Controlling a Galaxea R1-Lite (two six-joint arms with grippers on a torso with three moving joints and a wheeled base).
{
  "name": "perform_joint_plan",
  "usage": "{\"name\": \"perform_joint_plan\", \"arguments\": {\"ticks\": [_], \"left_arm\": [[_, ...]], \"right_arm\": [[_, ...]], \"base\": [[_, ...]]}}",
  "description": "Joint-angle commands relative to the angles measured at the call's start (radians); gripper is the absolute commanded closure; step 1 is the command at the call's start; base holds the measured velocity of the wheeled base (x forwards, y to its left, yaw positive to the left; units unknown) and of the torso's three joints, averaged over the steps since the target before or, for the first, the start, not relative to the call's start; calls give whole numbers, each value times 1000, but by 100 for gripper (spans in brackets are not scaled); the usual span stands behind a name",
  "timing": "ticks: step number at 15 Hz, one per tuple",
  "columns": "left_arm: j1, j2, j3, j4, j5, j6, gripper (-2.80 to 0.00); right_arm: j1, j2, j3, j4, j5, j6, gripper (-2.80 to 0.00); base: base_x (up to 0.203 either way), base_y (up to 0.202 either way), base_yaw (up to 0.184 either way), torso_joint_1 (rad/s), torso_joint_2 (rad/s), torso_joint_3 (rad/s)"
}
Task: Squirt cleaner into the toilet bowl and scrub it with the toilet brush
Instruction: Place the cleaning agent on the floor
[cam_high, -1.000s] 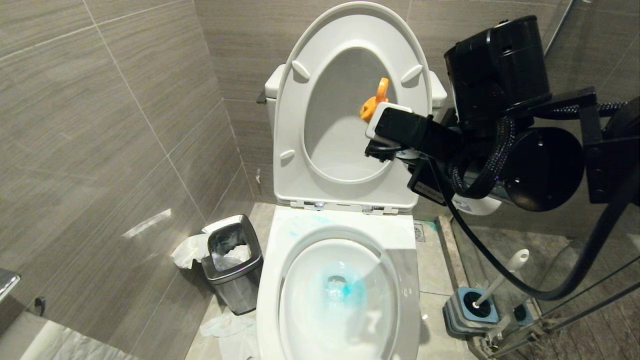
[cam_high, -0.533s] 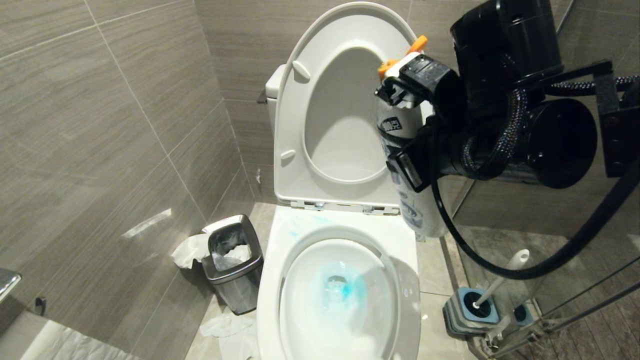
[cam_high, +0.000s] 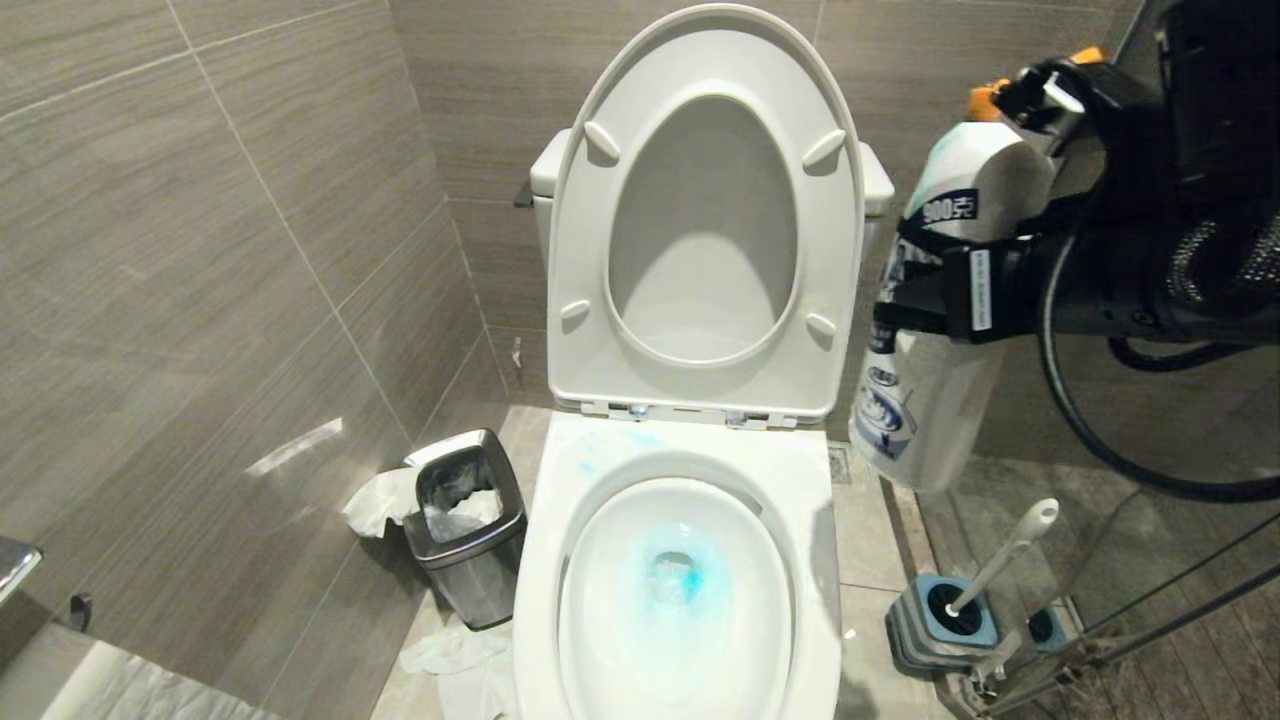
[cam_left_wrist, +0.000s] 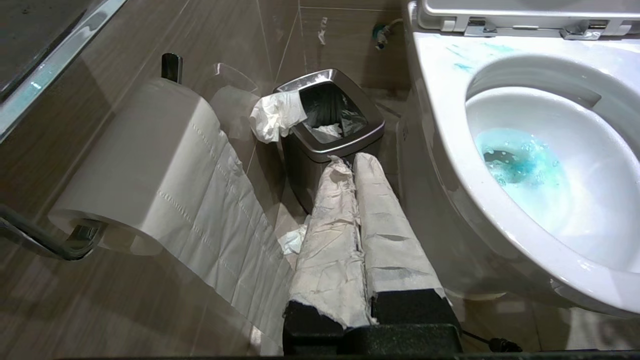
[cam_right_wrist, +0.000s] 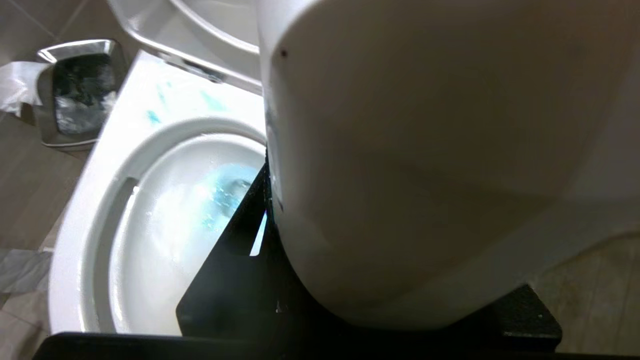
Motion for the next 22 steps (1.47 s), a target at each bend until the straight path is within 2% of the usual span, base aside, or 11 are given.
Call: {"name": "perform_joint_plan", "arguments": {"ticks": [1, 3, 5, 7, 9, 13, 15, 17, 22], "left_arm": [[0, 2, 0, 0, -1, 0, 0], [0, 2, 0, 0, -1, 0, 0], [0, 2, 0, 0, -1, 0, 0], [0, 2, 0, 0, -1, 0, 0], [0, 2, 0, 0, -1, 0, 0], [0, 2, 0, 0, 0, 0, 0], [0, 2, 0, 0, 1, -2, 0], [0, 2, 0, 0, 1, -2, 0], [0, 2, 0, 0, -1, 8, 0]], "right_arm": [[-141, -106, 92, -12, 71, -16, 0], [-274, -146, 166, -49, 153, -89, 0], [-397, -152, 237, -141, 243, -175, 0], [-492, -96, 268, -247, 293, -229, 0], [-568, -25, 276, -333, 324, -248, 0], [-611, 79, 289, -447, 351, -247, 0], [-619, 140, 319, -586, 359, -251, 0], [-622, 211, 361, -743, 405, -256, 0], [-618, 358, 365, -869, 426, -256, 0]], "base": [[0, 0, 0, 0, 0, 0], [0, 0, 0, 0, 0, 0], [0, 0, 0, 0, 0, 0], [0, 0, 0, 0, 0, 0], [0, 0, 0, 0, 0, 0], [0, 0, 0, 0, 0, 0], [0, 0, 0, 0, 0, 0], [0, 0, 0, 0, 0, 0], [0, 0, 0, 0, 0, 0]]}}
